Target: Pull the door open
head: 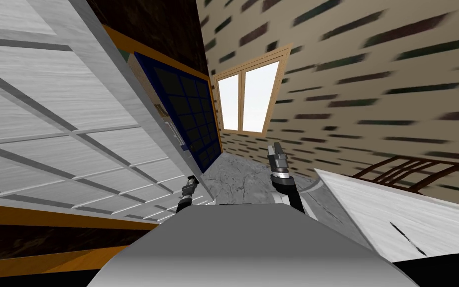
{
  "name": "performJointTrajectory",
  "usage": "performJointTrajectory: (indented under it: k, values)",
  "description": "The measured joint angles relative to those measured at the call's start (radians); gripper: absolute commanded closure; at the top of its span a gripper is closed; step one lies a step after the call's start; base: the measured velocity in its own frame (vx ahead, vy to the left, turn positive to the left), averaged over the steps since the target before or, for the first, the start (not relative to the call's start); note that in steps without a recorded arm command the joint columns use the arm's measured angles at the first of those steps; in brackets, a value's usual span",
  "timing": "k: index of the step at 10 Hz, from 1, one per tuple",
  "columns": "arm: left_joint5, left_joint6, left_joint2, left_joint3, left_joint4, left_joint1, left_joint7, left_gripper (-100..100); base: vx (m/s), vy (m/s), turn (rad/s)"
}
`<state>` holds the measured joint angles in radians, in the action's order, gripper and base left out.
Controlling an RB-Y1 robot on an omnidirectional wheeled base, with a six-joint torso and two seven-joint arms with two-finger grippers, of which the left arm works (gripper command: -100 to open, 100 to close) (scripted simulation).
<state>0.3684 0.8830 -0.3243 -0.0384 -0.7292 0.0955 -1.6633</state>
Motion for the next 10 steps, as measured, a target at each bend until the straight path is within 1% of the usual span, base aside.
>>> performJointTrajectory:
  k: [1,3,5,6,7,8,10]
  values:
    - [-0.007,0.003,-0.004,-0.010,-0.010,0.007,-0.007,100,-0.193,0.038,-0.056]
    - [-0.023,0.016,-0.014,-0.034,-0.014,0.014,-0.026,100,-0.197,0.039,-0.056]
    - [-0.040,0.032,-0.027,-0.060,-0.009,0.019,-0.050,100,-0.208,0.024,-0.049]
    - [-0.046,0.036,-0.034,-0.070,-0.020,0.027,-0.060,100,-0.217,0.034,-0.042]
    - [-0.053,0.037,-0.038,-0.080,-0.030,0.035,-0.068,100,-0.092,0.011,-0.021]
    - [-0.056,0.036,-0.036,-0.084,-0.029,0.038,-0.069,100,-0.122,0.023,-0.076]
    - [-0.065,0.052,-0.051,-0.099,-0.033,0.051,-0.086,100,-0.182,0.045,-0.088]
